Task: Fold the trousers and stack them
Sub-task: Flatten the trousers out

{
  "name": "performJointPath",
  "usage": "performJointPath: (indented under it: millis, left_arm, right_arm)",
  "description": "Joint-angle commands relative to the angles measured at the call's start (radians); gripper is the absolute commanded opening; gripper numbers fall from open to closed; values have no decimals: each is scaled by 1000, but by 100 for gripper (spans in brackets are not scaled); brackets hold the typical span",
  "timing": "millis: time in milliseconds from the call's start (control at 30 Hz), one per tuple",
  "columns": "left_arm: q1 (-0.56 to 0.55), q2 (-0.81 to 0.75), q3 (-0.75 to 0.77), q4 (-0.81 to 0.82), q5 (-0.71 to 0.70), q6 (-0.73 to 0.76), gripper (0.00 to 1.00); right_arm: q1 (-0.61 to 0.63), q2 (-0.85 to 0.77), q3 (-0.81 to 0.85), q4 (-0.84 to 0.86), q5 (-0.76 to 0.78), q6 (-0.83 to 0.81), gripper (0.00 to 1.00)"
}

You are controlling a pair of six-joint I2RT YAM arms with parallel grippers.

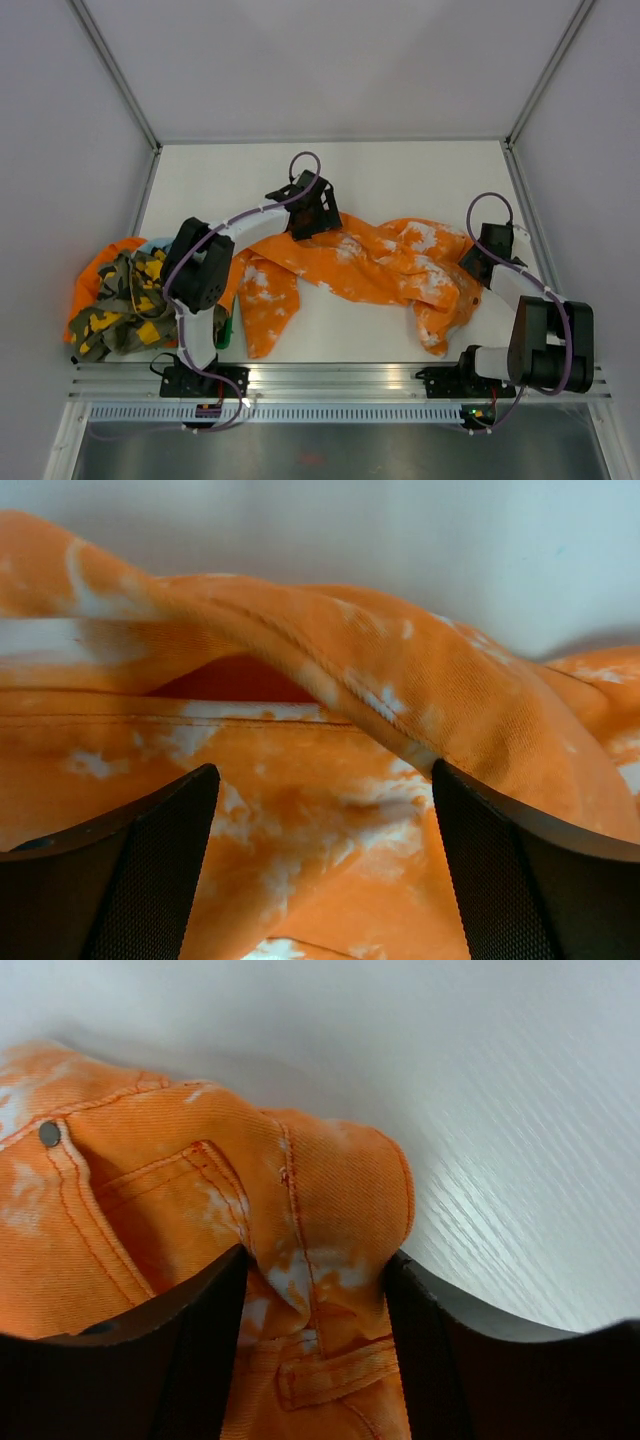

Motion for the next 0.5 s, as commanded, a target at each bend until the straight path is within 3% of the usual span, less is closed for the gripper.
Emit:
performJointPath:
  millis: [0,67,100,133,167,200,267,300,467]
  left_arm:
    - [-6,55,19,56,45,-79,91]
    - [-6,90,15,102,37,-105,79]
    - [-4,99,15,119,17,-107,69]
    - [-4,105,15,155,3,-114,67]
    - [-3,112,12,181,-11,-113,57]
    - [2,116,15,203,-36,-113,40]
    - [14,127,33,252,-46,-111,26]
    - [29,138,45,254,-46,-111,4]
    - [86,51,64,315,-92,-33,2]
  right_arm:
    - [-8,45,35,130,-19,-10,61]
    - [-8,68,55,147,-33,-13,47]
    - [-6,78,61,153,-39,-18,27]
    - [-6,96,77,156,-55,-24,18]
    - [-6,102,83,163,-64,-31,4]
    - [-6,110,89,163,-74,-38,0]
    - [-8,110,112,198,-102,-65,0]
    - [-8,111,127,196,-105,-73,0]
    - [-6,90,323,183,-102,-111,0]
